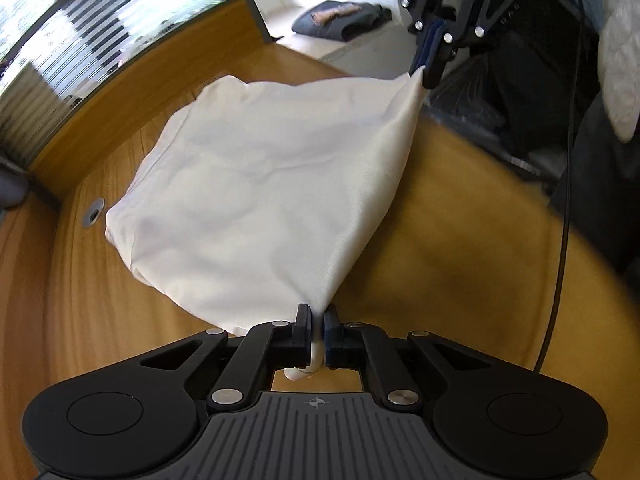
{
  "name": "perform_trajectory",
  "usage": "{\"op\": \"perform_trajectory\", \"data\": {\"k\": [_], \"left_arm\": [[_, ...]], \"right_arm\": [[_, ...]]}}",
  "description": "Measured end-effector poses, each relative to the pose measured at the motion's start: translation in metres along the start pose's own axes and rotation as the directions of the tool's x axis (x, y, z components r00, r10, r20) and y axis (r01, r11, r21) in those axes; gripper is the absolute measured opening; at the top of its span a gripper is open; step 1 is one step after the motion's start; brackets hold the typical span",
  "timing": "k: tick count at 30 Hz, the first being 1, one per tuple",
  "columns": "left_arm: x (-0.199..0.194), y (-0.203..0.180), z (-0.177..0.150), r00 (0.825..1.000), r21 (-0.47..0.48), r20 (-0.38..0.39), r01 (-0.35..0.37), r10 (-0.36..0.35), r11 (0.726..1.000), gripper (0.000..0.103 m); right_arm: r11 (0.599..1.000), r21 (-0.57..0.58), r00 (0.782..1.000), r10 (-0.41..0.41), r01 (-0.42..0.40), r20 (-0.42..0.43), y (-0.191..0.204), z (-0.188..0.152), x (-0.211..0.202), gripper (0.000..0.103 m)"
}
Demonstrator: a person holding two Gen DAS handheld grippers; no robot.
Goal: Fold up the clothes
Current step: 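Grasp the folded shirt's corners with both grippers and lift the bundle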
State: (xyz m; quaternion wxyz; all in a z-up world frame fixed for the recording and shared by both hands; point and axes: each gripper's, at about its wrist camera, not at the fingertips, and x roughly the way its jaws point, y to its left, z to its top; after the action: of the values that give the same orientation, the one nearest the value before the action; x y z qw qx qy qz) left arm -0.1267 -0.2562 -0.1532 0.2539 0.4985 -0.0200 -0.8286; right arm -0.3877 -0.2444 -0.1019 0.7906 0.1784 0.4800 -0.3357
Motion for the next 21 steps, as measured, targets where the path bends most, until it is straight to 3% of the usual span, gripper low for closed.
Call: {"op": "perform_trajectory", "data": {"k": [5, 11, 21], "left_arm": [[-0.025, -0.027, 0.012, 0.999, -0.090, 0.029, -0.011, 0.014, 0.996, 0.007], [-0.052, -0.019, 0.034, 0.997, -0.120, 0.054, -0.043, 0.050, 0.992, 0.008], [-0.054, 0.072, 0.088, 0.989, -0.221, 0.102, -0.079, 0.104, 0.972, 0.007]], "right_arm": [[1.000, 0.000, 1.000, 0.010, -0.010, 0.025, 0.003, -0.021, -0.039, 0.006], [1.000, 0.015, 0.996, -0.016, 0.014, 0.089, -0.019, -0.014, -0.068, 0.006], [0.997, 0.074, 0.984, -0.030, 0.018, 0.173, -0.103, 0.030, -0.078, 0.006]]}}
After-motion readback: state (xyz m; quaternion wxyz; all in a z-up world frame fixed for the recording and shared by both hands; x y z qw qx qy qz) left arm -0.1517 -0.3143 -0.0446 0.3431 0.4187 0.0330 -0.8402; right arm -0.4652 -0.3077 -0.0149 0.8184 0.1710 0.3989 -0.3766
